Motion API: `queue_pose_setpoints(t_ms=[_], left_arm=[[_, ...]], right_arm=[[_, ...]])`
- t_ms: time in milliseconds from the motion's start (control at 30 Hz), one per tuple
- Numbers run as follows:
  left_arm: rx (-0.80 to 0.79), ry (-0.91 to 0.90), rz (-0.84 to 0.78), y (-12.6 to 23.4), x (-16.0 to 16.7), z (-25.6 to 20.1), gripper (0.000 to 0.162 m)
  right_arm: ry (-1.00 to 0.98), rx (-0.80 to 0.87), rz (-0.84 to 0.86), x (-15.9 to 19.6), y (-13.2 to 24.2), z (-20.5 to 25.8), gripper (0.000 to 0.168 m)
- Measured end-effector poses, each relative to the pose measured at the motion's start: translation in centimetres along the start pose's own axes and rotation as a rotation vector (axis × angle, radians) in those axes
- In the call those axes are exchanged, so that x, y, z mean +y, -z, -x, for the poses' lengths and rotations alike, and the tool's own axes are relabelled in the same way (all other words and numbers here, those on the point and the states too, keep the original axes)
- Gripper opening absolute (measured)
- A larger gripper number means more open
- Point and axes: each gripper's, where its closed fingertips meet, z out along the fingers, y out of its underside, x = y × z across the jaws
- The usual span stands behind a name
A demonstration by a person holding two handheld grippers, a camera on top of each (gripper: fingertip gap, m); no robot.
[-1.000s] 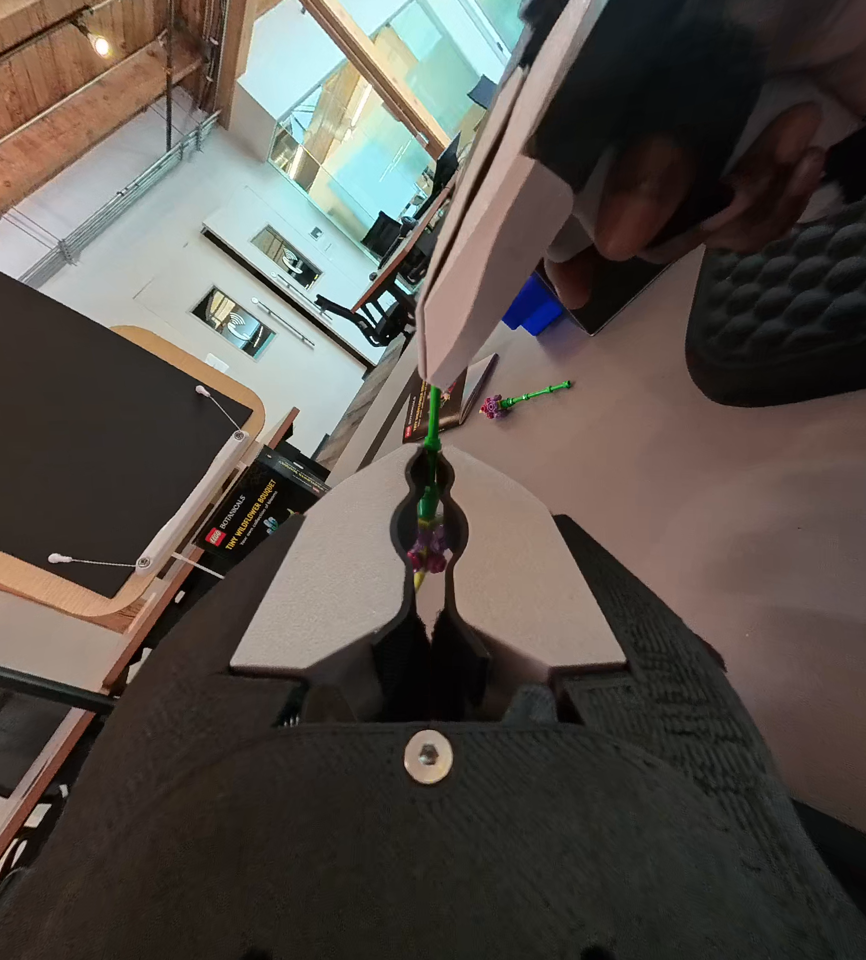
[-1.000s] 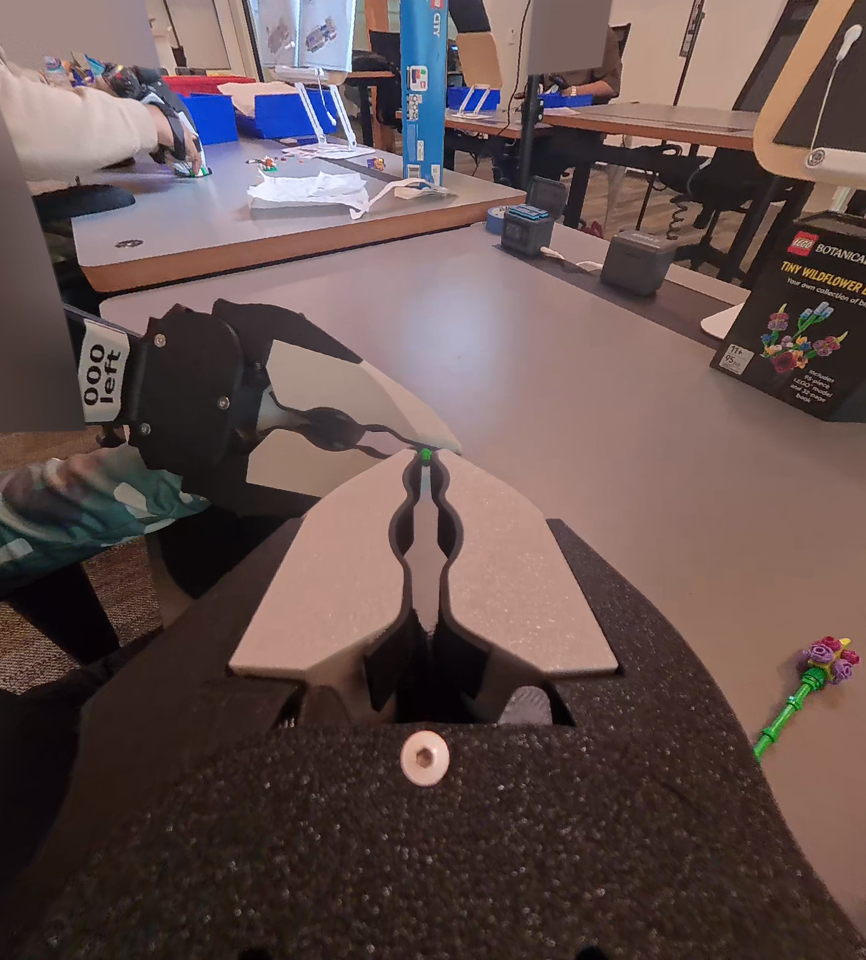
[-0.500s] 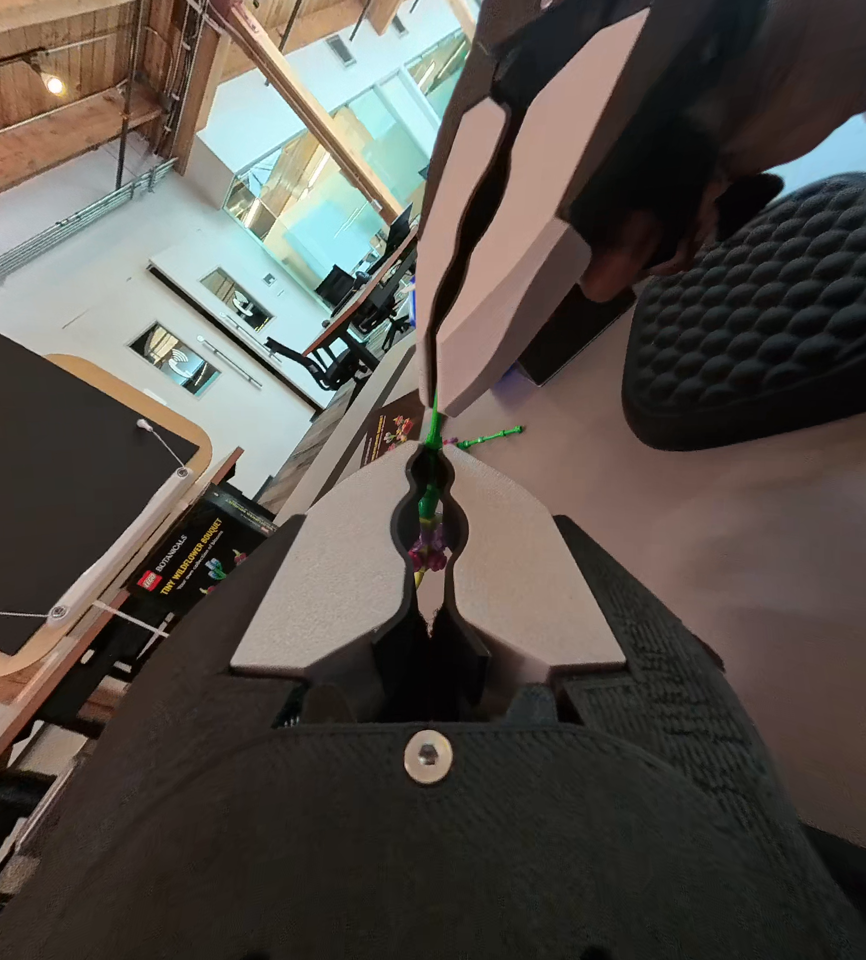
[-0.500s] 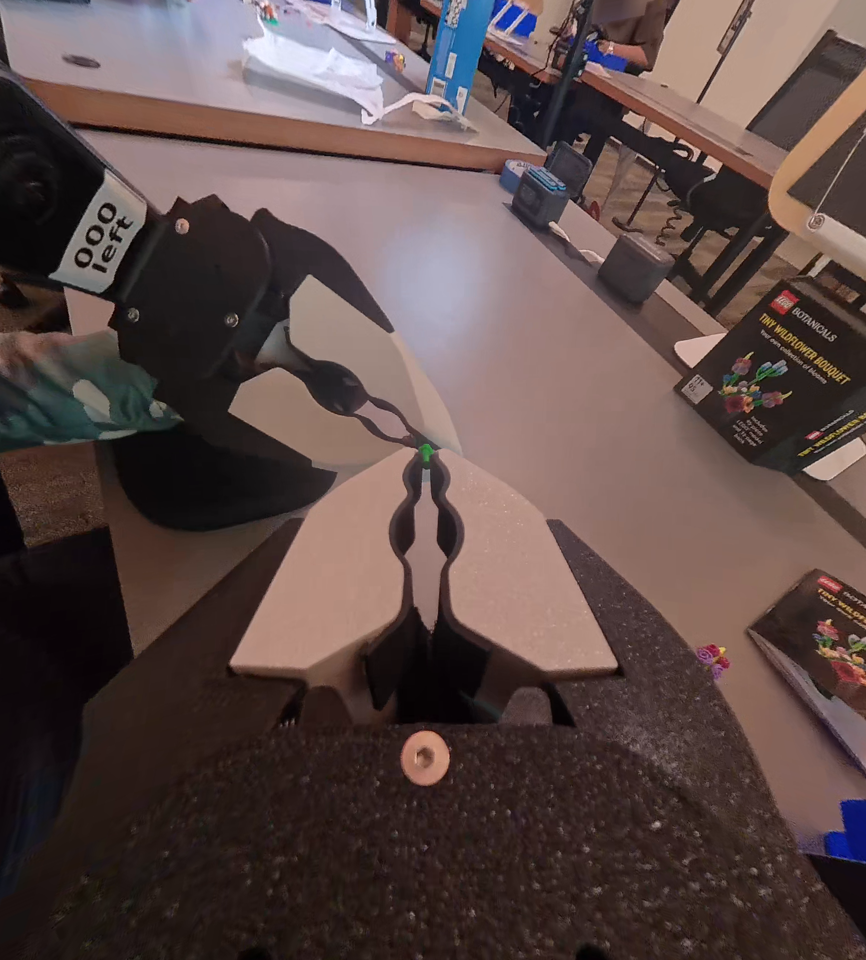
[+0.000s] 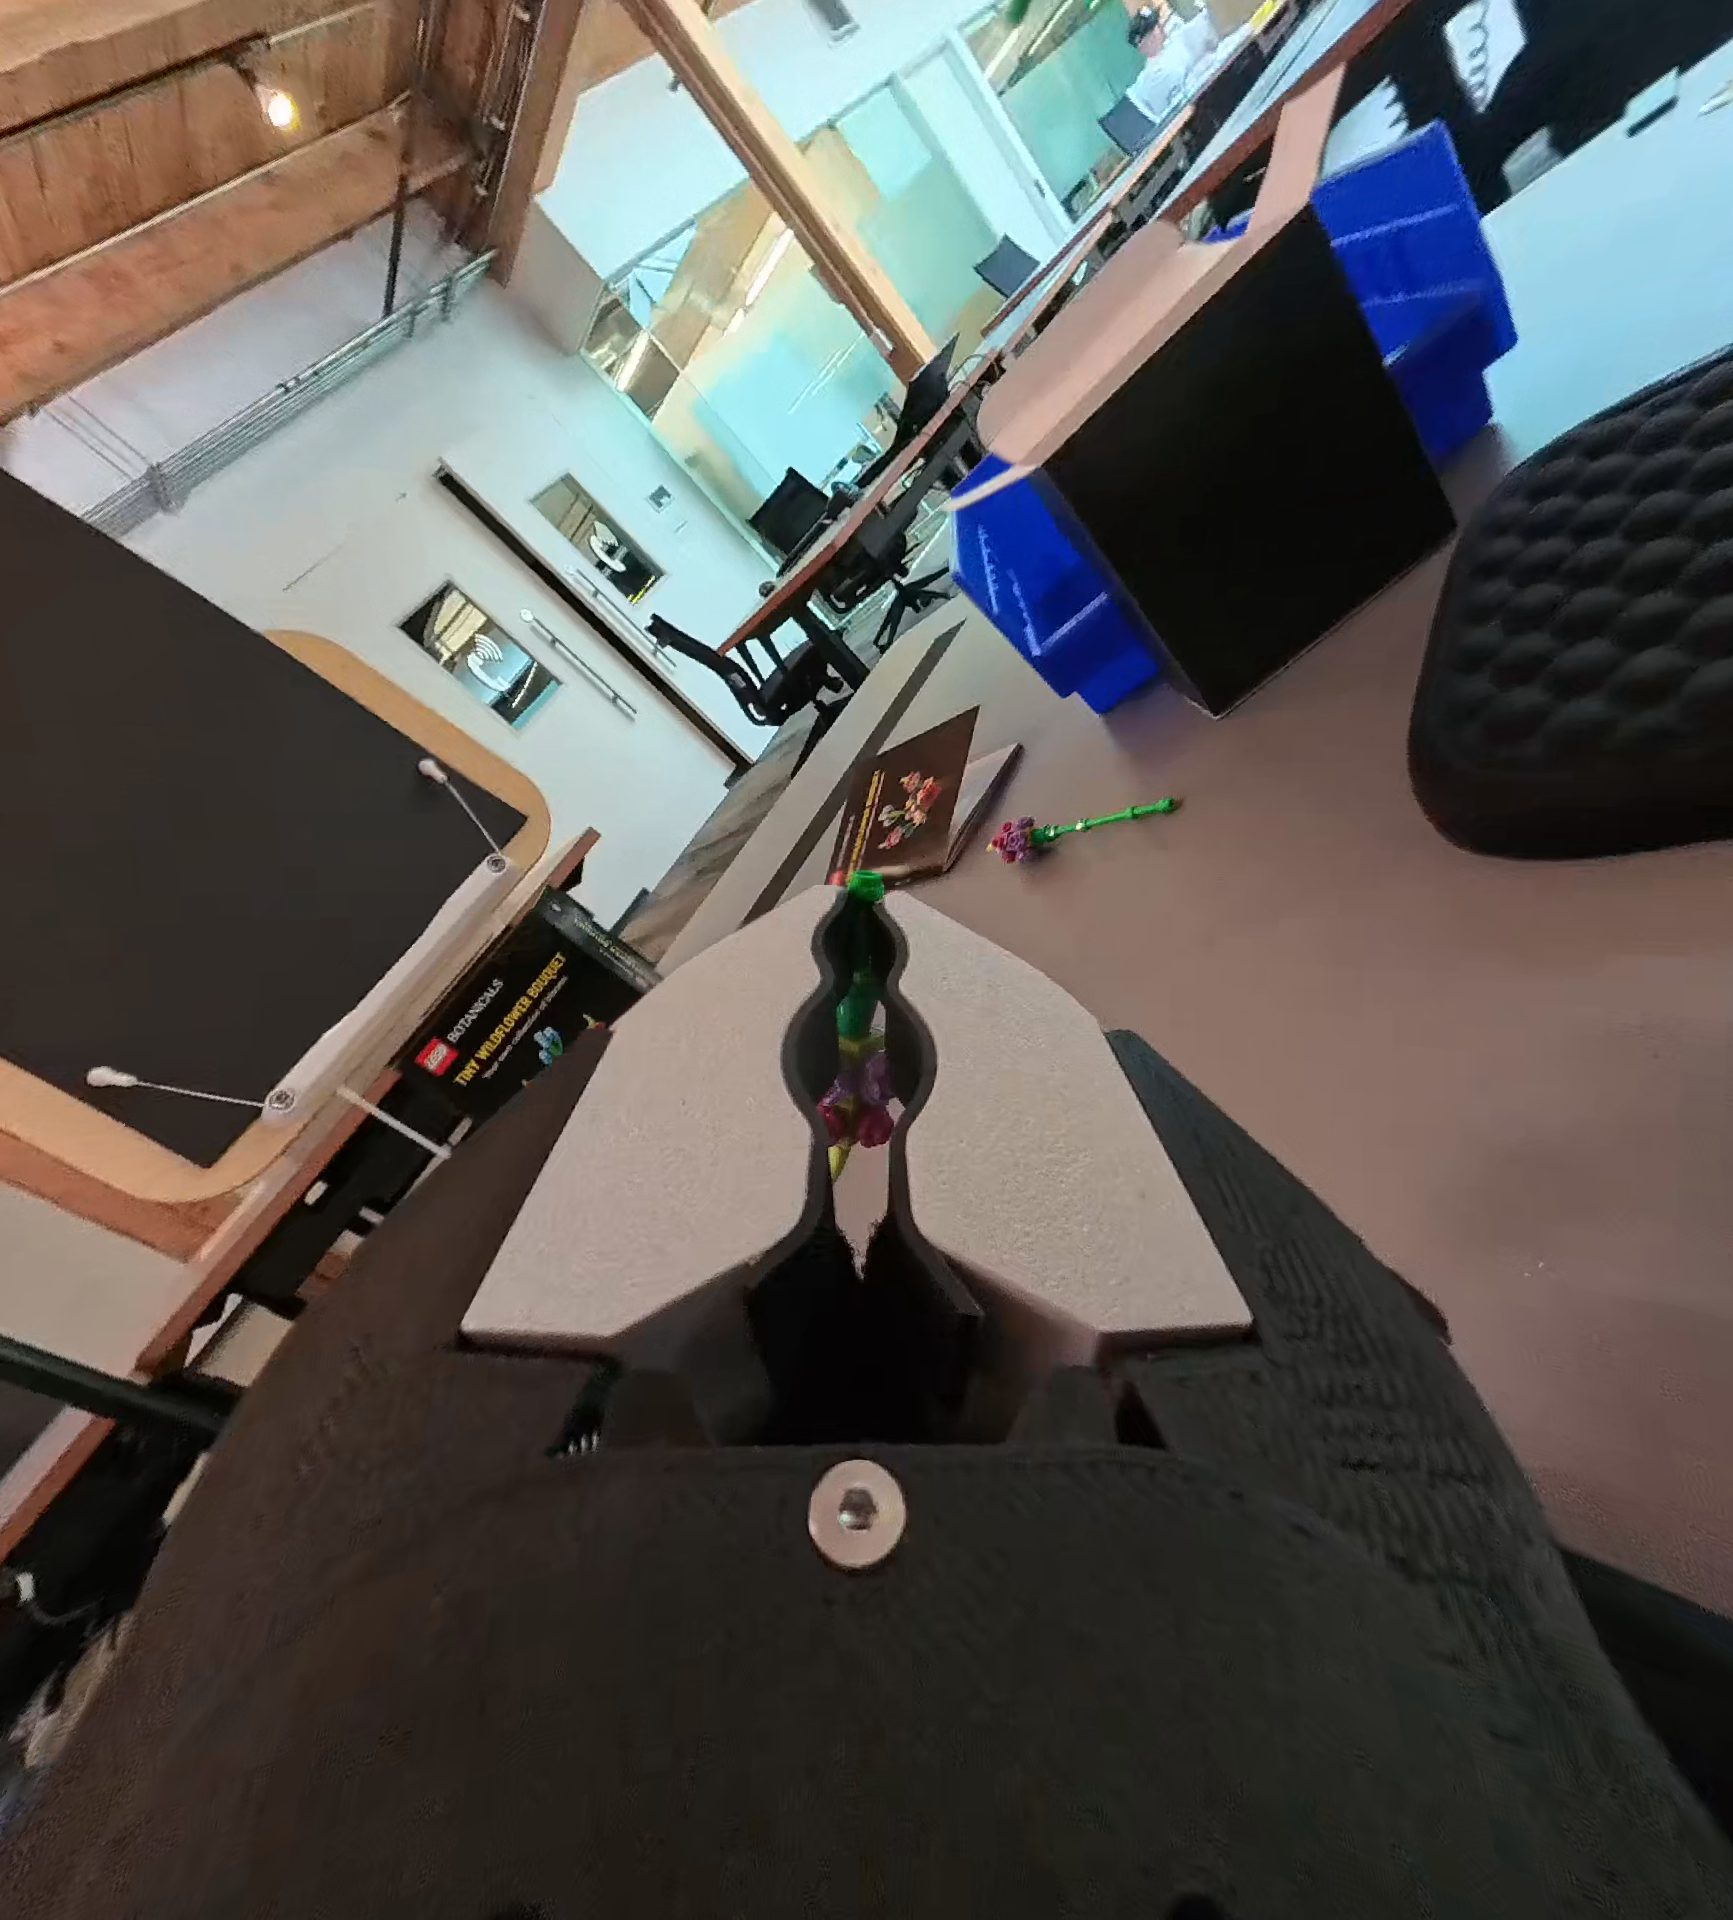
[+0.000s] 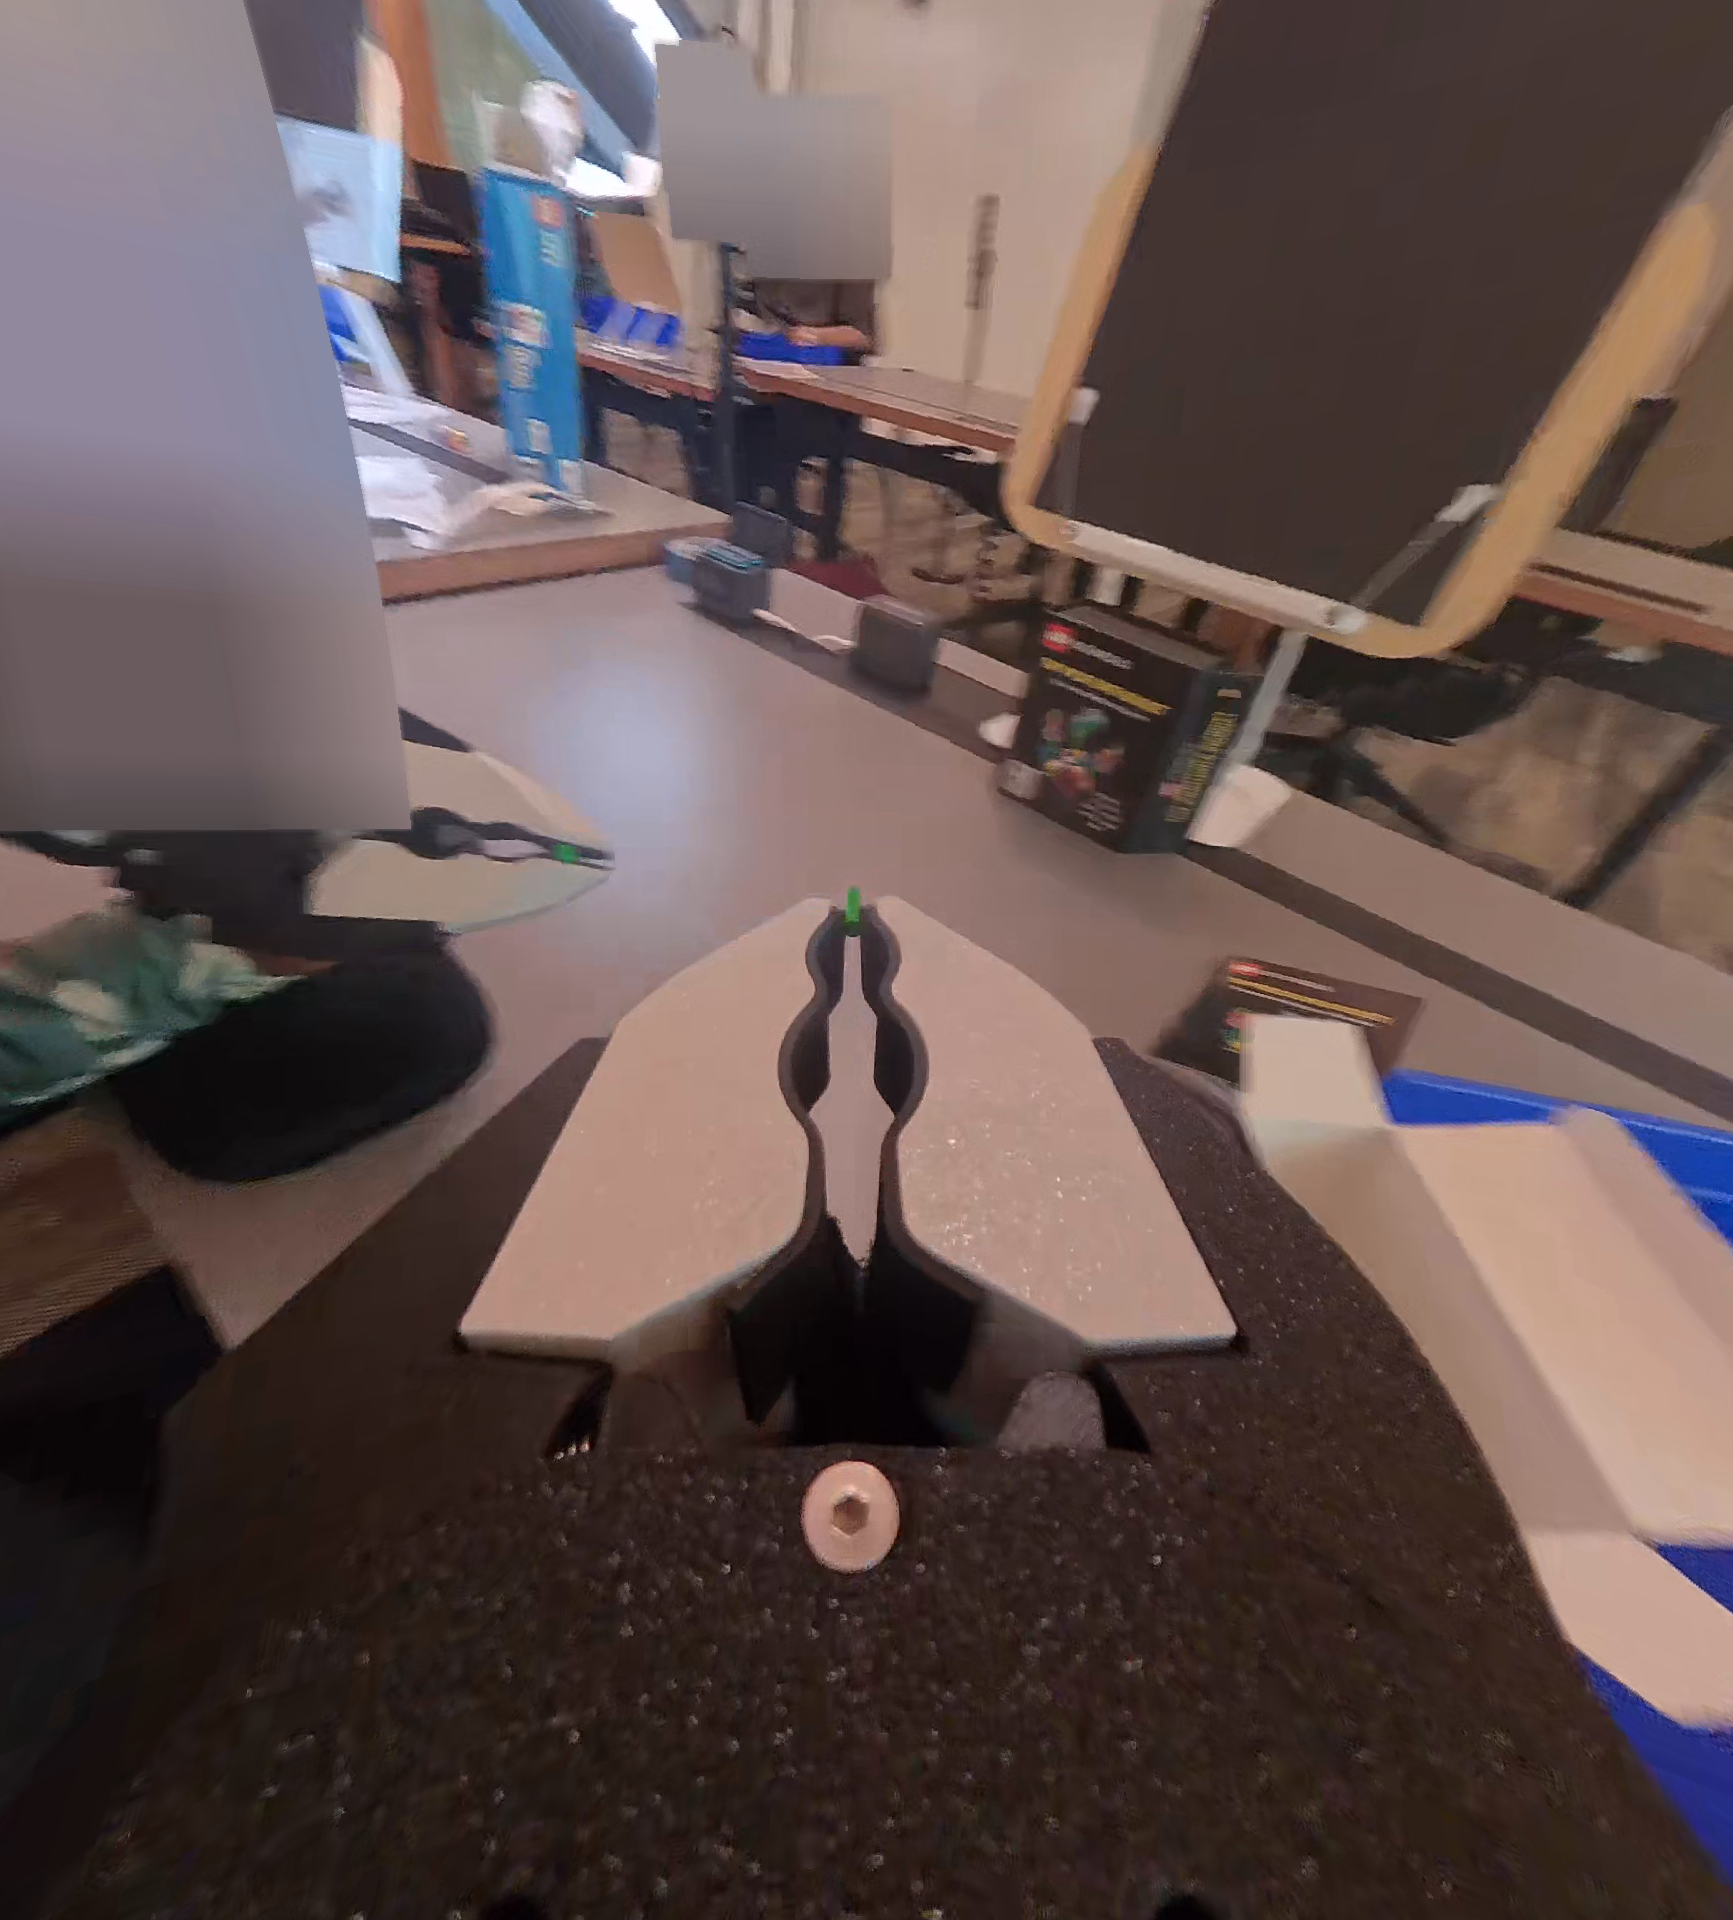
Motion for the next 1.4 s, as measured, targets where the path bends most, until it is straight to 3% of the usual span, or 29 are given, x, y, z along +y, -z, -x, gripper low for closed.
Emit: queue_pose_setpoints(t_ms=[200, 400, 600, 700, 833, 933, 1133, 1400], left_arm=[[0.003, 0.015, -0.017, 0.2, -0.1, 0.1, 0.003], [0.005, -0.018, 0.006, 0.0, 0.2, -0.1, 0.003], [0.003, -0.012, 0.009, 0.0, 0.3, -0.1, 0.003], [-0.003, -0.008, 0.012, 0.0, 0.3, 0.0, 0.003], [0.001, -0.024, 0.031, -0.2, 0.4, -0.2, 0.003], [0.007, -0.047, 0.041, -0.3, 0.4, -0.4, 0.003], [0.016, -0.090, 0.056, -0.4, 0.4, -0.9, 0.003], [0.019, -0.152, 0.044, -0.3, 0.1, -1.2, 0.003]], right_arm=[[0.085, 0.456, 0.334, 4.5, 2.1, -9.3, 0.004], [0.038, 0.563, 0.473, 7.4, 2.2, -12.4, 0.008], [0.075, 0.598, 0.489, 7.7, 2.3, -13.1, 0.013], [0.084, 0.476, 0.351, 5.8, 0.5, -10.6, 0.013], [-0.073, -0.043, 0.154, 4.0, -4.5, -0.4, 0.013], [-0.110, -0.269, 0.141, 4.4, -7.2, 5.9, 0.013], [-0.051, -0.293, 0.183, 5.8, -10.8, 9.5, 0.013], [-0.114, -0.359, 0.179, 5.8, -11.4, 10.1, 0.006]])
